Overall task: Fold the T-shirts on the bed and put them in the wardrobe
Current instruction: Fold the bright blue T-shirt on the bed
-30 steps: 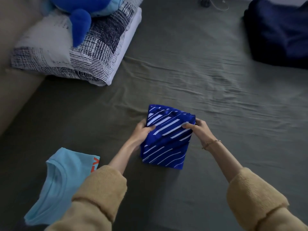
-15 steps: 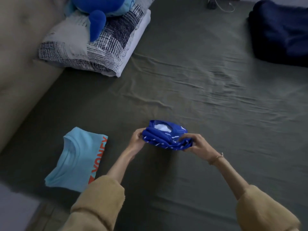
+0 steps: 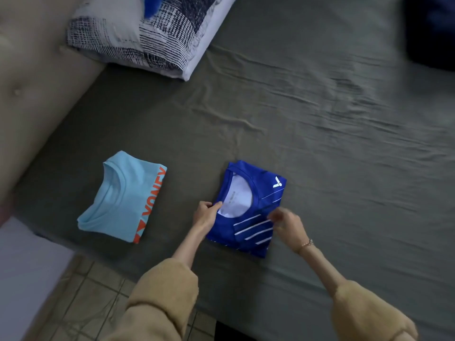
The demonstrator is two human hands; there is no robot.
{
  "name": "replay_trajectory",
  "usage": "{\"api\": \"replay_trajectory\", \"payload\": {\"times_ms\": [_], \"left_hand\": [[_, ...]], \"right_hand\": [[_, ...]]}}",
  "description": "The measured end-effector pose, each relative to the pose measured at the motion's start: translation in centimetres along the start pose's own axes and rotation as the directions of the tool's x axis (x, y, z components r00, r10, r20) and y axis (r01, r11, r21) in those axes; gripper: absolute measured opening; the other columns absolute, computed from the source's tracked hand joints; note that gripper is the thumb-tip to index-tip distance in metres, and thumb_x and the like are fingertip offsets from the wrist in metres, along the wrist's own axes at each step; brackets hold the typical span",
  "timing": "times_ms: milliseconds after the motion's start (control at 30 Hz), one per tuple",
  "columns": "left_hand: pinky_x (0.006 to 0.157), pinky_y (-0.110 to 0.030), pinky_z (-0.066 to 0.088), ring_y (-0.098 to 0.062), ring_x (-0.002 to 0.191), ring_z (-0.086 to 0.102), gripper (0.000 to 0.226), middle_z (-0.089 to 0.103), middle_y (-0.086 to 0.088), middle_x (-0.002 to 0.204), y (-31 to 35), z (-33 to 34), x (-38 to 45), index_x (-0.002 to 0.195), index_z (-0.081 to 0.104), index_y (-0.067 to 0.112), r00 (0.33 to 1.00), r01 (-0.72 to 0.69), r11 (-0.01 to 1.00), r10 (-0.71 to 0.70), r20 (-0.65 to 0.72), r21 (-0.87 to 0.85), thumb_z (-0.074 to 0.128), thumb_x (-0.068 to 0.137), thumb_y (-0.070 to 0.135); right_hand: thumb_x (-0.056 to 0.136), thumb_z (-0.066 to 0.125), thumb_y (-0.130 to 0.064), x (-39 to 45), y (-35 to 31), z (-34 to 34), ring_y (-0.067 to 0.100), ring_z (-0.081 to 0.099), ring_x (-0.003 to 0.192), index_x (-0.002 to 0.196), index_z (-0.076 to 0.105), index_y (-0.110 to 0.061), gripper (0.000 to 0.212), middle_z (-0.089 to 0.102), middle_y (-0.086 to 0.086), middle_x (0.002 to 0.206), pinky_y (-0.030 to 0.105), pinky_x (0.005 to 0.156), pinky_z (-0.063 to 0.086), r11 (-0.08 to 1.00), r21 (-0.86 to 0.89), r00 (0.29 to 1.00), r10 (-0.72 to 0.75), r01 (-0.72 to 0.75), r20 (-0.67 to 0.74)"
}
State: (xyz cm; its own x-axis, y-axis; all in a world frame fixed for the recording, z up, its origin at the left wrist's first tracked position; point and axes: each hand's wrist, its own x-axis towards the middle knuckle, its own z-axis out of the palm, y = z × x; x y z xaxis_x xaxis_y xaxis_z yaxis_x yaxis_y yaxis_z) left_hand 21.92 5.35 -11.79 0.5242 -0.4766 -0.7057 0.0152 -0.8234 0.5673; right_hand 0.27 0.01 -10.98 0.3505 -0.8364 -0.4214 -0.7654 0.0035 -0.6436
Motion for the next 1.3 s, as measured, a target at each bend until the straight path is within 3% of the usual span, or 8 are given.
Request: {"api": "replay_trajectory", "payload": {"times_ms": [67,167,500,600,767,933,1067,1300], "left_hand": [[0.092,-0.032,0.04,-0.028,0.115,0.052,0.054,0.055,-0.01,0.122,0.0,0.0,0.0,0.124,0.05,0.002,0.998,-0.009,0.999,0.007,0.061,0.047,0.057,0.09,0.045],[0.097,-0.035,0.044,-0.028,0.115,0.053,0.047,0.055,-0.01,0.127,-0.8,-0.2,0.0,0.128,0.045,0.007,0.989,-0.049,0.992,0.032,0.141,0.118,0.061,0.09,0.031],[0.103,-0.034,0.042,-0.021,0.122,0.05,0.042,0.053,-0.003,0.134,-0.6,-4.2,-1.0,0.139,0.043,0.012,0.946,-0.184,0.981,0.192,0.26,-0.055,0.049,0.098,0.014],[0.096,-0.027,0.041,-0.017,0.122,0.049,0.04,0.051,0.002,0.133,-0.1,-8.0,-1.4,0.138,0.042,0.016,0.938,-0.226,0.971,0.239,0.25,-0.078,0.049,0.098,0.016],[0.099,-0.028,0.04,-0.017,0.123,0.047,0.04,0.048,0.002,0.135,-0.5,-15.3,-1.4,0.138,0.04,0.018,0.949,-0.258,0.961,0.271,0.16,-0.099,0.048,0.099,0.016],[0.08,-0.02,0.044,-0.013,0.107,0.052,0.034,0.054,0.001,0.121,-1.7,-22.9,-1.0,0.133,0.044,0.016,0.956,-0.282,0.956,0.287,0.058,-0.085,0.047,0.099,0.016],[0.089,-0.031,0.049,-0.018,0.109,0.056,0.034,0.056,0.001,0.121,-3.1,-28.2,0.7,0.131,0.044,0.022,0.97,-0.238,0.967,0.241,0.022,-0.088,0.049,0.098,0.021],[0.105,-0.039,0.041,-0.018,0.119,0.052,0.042,0.054,0.001,0.132,-6.1,-31.6,3.9,0.137,0.044,0.019,0.979,-0.202,0.978,0.201,-0.019,-0.052,0.052,0.097,0.027]], "right_hand": [[0.08,0.059,0.0,1.0,0.2,-0.1,0.022,0.057,0.084,0.108,0.056,-0.003,0.029,0.063,0.01,0.1,0.026,0.069,0.04,0.934,0.25,0.959,0.277,-0.256,-0.053],[0.086,0.063,-0.012,2.2,0.1,0.3,0.018,0.057,0.07,0.114,0.048,-0.005,0.032,0.06,0.012,0.1,0.03,0.056,0.048,0.64,0.593,0.863,0.456,-0.489,0.219],[0.064,0.062,-0.018,3.0,-5.7,0.1,0.016,0.058,0.076,0.107,0.057,-0.01,0.044,0.066,0.003,0.091,0.025,0.06,0.038,0.32,0.817,0.878,0.15,-0.479,0.455],[0.082,0.046,-0.01,3.6,-8.5,1.2,0.025,0.062,0.091,0.11,0.06,-0.006,0.031,0.069,0.009,0.099,0.034,0.079,0.048,0.27,0.833,0.868,0.018,-0.483,0.497],[0.081,0.047,-0.007,4.2,-14.3,3.8,0.027,0.063,0.095,0.118,0.055,-0.004,0.039,0.068,0.012,0.107,0.038,0.083,0.051,0.339,0.792,0.82,-0.094,-0.507,0.565],[0.067,0.058,-0.011,5.4,-20.9,8.0,0.024,0.065,0.092,0.128,0.049,-0.003,0.063,0.064,0.013,0.116,0.033,0.07,0.056,0.472,0.756,0.786,-0.189,-0.453,0.589],[0.067,0.061,-0.009,6.7,-25.1,11.5,0.02,0.066,0.086,0.12,0.049,-0.01,0.055,0.065,0.007,0.11,0.029,0.059,0.054,0.546,0.736,0.768,-0.237,-0.401,0.594],[0.081,0.058,0.001,9.4,-27.2,16.4,0.025,0.058,0.103,0.104,0.048,-0.021,0.033,0.059,0.005,0.117,0.034,0.074,0.052,0.688,0.639,0.782,-0.167,-0.344,0.601]]}}
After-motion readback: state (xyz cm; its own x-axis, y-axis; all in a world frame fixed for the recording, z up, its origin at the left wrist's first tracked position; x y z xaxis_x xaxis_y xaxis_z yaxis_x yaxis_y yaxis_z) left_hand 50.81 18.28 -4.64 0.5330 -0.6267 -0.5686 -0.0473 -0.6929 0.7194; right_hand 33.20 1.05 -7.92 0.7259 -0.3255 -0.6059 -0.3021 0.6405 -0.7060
